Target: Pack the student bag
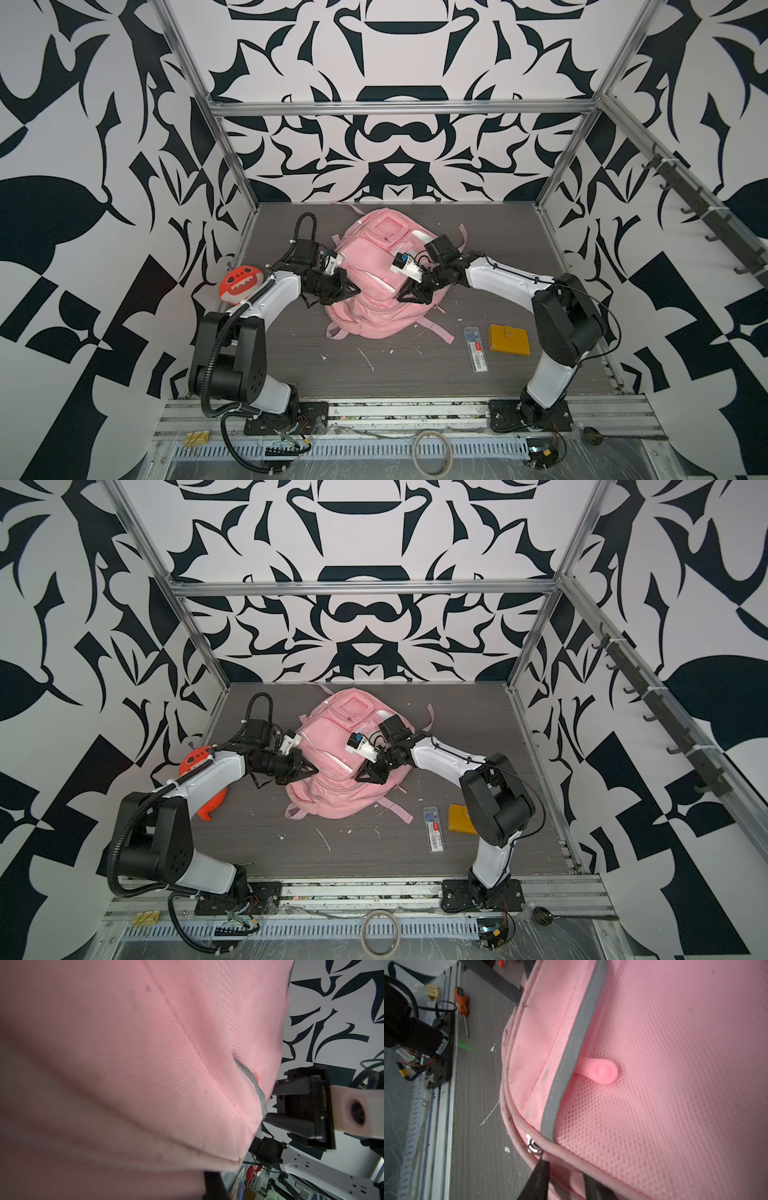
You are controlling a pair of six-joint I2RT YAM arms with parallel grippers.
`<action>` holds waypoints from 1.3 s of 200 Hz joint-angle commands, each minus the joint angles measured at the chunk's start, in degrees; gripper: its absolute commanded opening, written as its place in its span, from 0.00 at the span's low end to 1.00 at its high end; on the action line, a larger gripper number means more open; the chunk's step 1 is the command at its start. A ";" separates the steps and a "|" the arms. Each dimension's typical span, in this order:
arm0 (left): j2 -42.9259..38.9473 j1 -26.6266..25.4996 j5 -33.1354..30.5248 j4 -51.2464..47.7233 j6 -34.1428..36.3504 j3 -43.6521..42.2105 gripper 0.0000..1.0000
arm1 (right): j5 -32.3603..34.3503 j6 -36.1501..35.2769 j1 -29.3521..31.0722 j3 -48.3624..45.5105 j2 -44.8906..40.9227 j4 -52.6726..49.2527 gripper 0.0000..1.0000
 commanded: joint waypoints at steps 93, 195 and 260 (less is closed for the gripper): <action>-0.30 -1.70 4.09 6.66 -3.30 -2.04 0.00 | 4.43 0.30 5.48 -1.27 -4.28 -0.35 0.29; -6.64 -3.56 -0.09 17.55 -16.36 -8.37 0.00 | 13.69 13.48 7.82 -6.52 -10.68 11.89 0.00; -11.69 -8.90 -3.48 7.87 -12.04 -8.24 0.59 | 22.46 25.28 1.64 -12.88 -17.03 16.18 0.00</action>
